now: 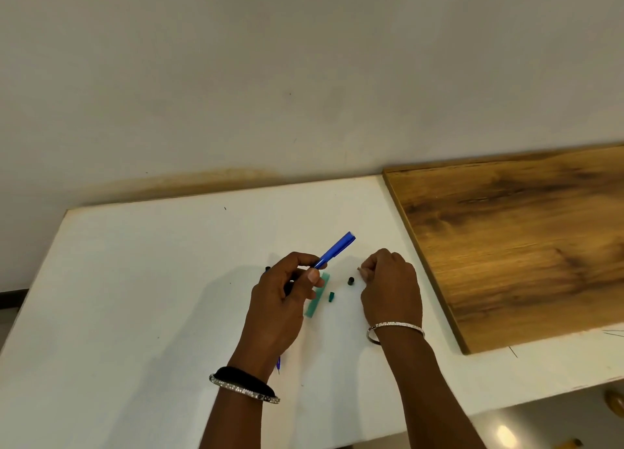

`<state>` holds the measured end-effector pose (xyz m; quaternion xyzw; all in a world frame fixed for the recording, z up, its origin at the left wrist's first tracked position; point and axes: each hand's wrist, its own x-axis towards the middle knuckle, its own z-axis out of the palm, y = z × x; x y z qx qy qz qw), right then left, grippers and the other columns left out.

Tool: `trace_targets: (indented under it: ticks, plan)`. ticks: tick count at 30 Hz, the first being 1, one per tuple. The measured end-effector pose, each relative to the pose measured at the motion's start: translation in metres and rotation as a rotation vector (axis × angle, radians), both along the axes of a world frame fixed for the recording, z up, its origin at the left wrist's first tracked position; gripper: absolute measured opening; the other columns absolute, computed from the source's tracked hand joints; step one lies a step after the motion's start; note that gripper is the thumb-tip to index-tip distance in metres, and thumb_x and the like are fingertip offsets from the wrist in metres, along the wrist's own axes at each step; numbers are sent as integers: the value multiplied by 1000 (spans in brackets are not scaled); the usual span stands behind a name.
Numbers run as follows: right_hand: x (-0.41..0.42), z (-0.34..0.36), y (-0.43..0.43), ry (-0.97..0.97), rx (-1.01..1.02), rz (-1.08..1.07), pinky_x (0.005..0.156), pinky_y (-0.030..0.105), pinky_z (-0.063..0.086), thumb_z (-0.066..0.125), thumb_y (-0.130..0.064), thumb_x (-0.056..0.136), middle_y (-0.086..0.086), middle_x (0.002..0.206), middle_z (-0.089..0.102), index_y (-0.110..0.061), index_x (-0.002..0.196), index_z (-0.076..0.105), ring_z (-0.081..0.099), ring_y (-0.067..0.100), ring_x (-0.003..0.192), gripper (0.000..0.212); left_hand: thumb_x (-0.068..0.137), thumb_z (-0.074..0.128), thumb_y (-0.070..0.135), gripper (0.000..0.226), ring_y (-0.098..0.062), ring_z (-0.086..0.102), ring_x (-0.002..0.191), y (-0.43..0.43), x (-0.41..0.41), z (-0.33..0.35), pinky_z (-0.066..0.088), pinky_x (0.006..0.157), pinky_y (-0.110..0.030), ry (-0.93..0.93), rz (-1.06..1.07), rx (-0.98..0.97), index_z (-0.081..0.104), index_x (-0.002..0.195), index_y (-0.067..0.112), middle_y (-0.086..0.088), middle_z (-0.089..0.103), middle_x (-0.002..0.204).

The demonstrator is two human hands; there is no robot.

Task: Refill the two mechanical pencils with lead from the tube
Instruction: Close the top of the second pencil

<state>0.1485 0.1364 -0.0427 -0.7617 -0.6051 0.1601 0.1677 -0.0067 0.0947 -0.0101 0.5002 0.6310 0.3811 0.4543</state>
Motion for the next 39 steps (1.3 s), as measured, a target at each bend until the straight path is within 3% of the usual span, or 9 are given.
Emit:
trace_targets:
  ticks: [2, 5, 8, 11, 20, 26, 29, 34, 39]
  plan:
    - [4, 7, 3, 257, 90, -75, 79, 19, 48, 67, -10, 86, 3, 97, 66, -11, 99, 63, 63, 20, 94, 13, 95, 52, 31, 18, -10, 68, 83, -1, -3, 0, 50, 76, -23, 10, 17, 25, 66, 108, 29, 6, 73, 89]
    - [5, 26, 4, 675, 228, -55, 68, 25, 57, 66, -16, 88, -3, 86, 70, -14, 91, 67, 66, 15, 82, 4, 95, 54, 27, 18, -12, 66, 86, -3, -10, -1, 46, 78, -21, 70, 81, 68, 66, 108, 29, 5, 72, 89]
    - [0, 39, 2, 899, 229, 23, 59, 23, 58, 66, -18, 88, 3, 86, 73, -16, 91, 69, 69, 15, 76, 5, 95, 55, 25, 20, -8, 64, 91, -3, -11, -2, 47, 84, -24, 156, 144, 107, 66, 111, 28, 6, 71, 96]
    - [-5, 38, 1, 793, 257, 75, 56, 21, 57, 66, -16, 88, 1, 83, 70, -13, 92, 69, 66, 15, 75, 6, 94, 57, 24, 21, 2, 60, 90, -2, -10, -2, 50, 83, -26, 228, 173, 141, 68, 112, 26, 8, 71, 99]
    - [-5, 37, -2, 578, 326, 151, 52, 0, 42, 64, -14, 89, -5, 83, 66, -11, 92, 66, 59, 2, 75, 4, 93, 57, 24, 22, -10, 62, 96, -2, -7, -1, 50, 90, -31, 319, 173, 155, 67, 113, 27, 8, 71, 106]
    - [-4, 33, -1, 373, 274, 183, 69, 5, 40, 63, -14, 90, -7, 83, 64, -14, 93, 63, 58, 8, 76, 3, 94, 55, 26, 22, -14, 62, 98, -3, -8, 1, 48, 94, -47, 385, 168, 159, 66, 113, 28, 7, 70, 106]
    - [-4, 31, 0, 208, 235, 245, 74, 18, 43, 65, -13, 88, 1, 87, 67, -14, 95, 63, 57, 14, 78, 7, 95, 54, 26, 22, -16, 62, 94, -4, -9, 1, 49, 89, -47, 471, 146, 162, 66, 113, 31, 8, 70, 102]
    - [-4, 31, -1, 57, 152, 346, 76, 26, 46, 64, -12, 89, 4, 93, 68, -15, 97, 63, 56, 16, 81, 9, 96, 51, 28, 22, -14, 59, 87, -4, -12, 0, 47, 83, -39, 623, 92, 146, 65, 111, 35, 9, 69, 96]
    - [-2, 32, 0, 152, 108, 366, 66, 9, 38, 61, -15, 91, 2, 91, 70, -16, 98, 64, 58, 14, 77, 7, 96, 53, 27, 21, -15, 60, 92, -4, -17, -1, 47, 87, -41, 624, 86, 121, 65, 111, 35, 9, 69, 100]
